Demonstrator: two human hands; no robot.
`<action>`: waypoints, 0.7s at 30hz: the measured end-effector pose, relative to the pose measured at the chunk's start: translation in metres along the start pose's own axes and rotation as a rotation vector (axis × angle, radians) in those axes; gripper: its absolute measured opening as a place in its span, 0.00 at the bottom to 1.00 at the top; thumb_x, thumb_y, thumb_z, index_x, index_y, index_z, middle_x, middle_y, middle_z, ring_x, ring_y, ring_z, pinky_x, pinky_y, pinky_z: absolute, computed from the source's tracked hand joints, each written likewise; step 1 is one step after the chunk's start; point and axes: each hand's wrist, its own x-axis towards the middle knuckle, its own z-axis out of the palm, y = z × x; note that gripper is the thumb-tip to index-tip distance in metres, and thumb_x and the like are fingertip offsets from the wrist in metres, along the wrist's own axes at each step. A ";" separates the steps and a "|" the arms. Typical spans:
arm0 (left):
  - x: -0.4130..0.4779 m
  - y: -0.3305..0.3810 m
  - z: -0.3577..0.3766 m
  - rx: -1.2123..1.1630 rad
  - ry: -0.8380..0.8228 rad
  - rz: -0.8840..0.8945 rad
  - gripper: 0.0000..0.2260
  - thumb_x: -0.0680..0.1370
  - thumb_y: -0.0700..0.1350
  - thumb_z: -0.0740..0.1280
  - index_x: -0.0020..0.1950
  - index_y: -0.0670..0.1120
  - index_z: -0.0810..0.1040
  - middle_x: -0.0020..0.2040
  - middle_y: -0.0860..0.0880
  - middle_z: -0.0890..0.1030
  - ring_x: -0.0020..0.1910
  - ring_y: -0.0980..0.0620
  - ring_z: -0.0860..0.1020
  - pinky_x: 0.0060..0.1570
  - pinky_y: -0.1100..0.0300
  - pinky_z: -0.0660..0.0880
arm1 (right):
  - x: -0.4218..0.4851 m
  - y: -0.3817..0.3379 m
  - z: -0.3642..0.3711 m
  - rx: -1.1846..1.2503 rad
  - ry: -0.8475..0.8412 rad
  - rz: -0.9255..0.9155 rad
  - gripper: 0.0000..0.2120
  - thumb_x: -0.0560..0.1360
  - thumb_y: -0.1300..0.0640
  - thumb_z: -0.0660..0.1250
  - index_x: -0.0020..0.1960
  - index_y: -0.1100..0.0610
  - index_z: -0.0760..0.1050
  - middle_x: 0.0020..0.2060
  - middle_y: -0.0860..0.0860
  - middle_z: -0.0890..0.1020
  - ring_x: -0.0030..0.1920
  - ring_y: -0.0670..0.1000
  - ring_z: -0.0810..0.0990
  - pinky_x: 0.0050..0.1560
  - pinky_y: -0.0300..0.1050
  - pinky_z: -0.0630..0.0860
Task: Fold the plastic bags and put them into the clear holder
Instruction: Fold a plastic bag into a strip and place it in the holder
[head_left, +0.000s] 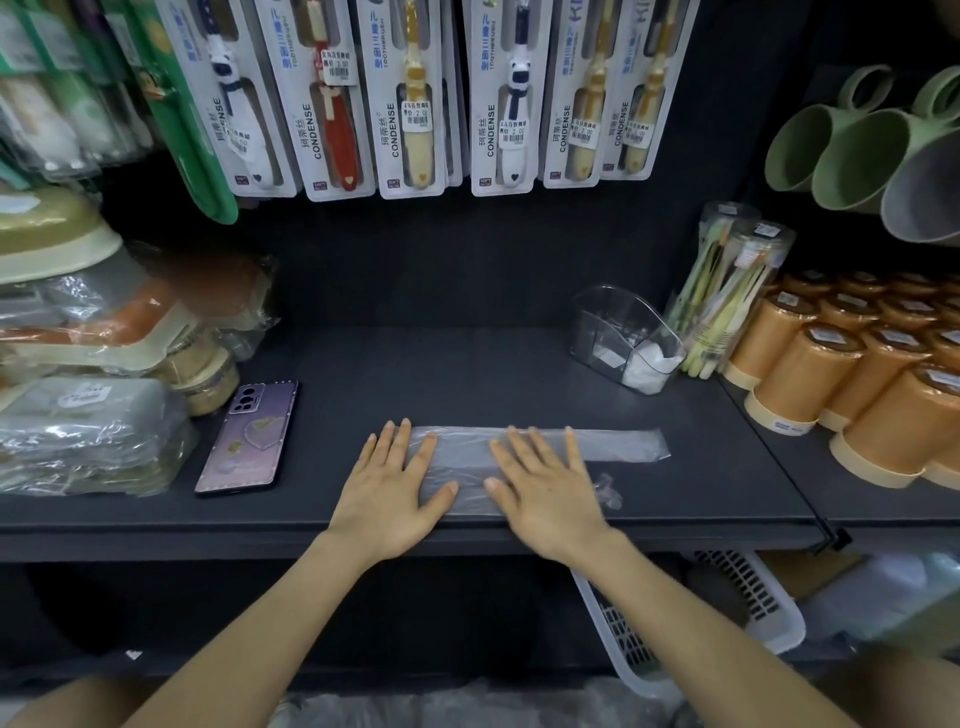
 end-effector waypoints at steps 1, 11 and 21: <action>0.000 0.000 0.000 0.007 -0.004 0.000 0.44 0.66 0.70 0.29 0.79 0.51 0.41 0.79 0.44 0.40 0.77 0.48 0.37 0.75 0.54 0.36 | -0.006 0.016 0.000 0.003 0.010 0.029 0.54 0.59 0.34 0.11 0.79 0.49 0.42 0.78 0.48 0.46 0.78 0.50 0.41 0.72 0.58 0.28; -0.001 -0.001 -0.004 -0.027 -0.038 0.003 0.44 0.66 0.71 0.31 0.78 0.50 0.37 0.78 0.43 0.36 0.77 0.46 0.35 0.75 0.52 0.35 | -0.041 0.043 -0.007 0.084 0.431 -0.270 0.24 0.75 0.36 0.57 0.57 0.51 0.82 0.59 0.48 0.81 0.62 0.51 0.77 0.68 0.53 0.59; 0.002 -0.004 -0.008 -0.173 -0.041 -0.010 0.35 0.79 0.65 0.51 0.78 0.52 0.38 0.78 0.45 0.37 0.77 0.49 0.35 0.75 0.54 0.36 | -0.035 0.032 -0.005 0.107 0.505 -0.333 0.14 0.75 0.48 0.61 0.40 0.50 0.83 0.39 0.43 0.82 0.42 0.49 0.78 0.50 0.43 0.65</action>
